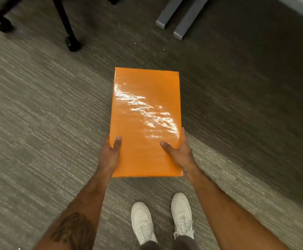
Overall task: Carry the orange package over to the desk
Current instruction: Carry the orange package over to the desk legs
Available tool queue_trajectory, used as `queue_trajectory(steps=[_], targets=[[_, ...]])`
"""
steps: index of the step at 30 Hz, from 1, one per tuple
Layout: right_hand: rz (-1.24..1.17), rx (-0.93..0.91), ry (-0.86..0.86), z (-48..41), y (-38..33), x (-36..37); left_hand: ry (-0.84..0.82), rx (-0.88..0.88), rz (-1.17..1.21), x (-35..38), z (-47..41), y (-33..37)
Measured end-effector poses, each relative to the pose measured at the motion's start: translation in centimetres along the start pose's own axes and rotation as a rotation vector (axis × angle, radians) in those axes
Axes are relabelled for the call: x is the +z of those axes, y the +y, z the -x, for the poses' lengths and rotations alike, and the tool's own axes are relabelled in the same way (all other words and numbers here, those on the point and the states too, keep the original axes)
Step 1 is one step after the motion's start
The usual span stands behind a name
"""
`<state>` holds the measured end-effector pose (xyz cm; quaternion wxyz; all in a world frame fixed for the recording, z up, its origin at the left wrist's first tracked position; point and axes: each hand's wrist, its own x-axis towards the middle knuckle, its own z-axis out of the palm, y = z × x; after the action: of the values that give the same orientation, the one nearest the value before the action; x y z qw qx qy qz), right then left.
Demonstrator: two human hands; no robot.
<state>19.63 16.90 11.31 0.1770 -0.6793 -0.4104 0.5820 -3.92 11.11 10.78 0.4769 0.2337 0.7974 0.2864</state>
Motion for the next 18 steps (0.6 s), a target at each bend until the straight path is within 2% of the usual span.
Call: queue_trajectory(steps=[10,18], targets=[[-0.165,-0.063,0.138,0.8,-10.0,-5.1,-0.147,0.257,-0.122,-0.5,-0.1,14.3],[-0.239,0.01,0.247,-1.9,-14.4,-10.3,-0.209,0.285,-0.264,3.4,-2.6,23.1]])
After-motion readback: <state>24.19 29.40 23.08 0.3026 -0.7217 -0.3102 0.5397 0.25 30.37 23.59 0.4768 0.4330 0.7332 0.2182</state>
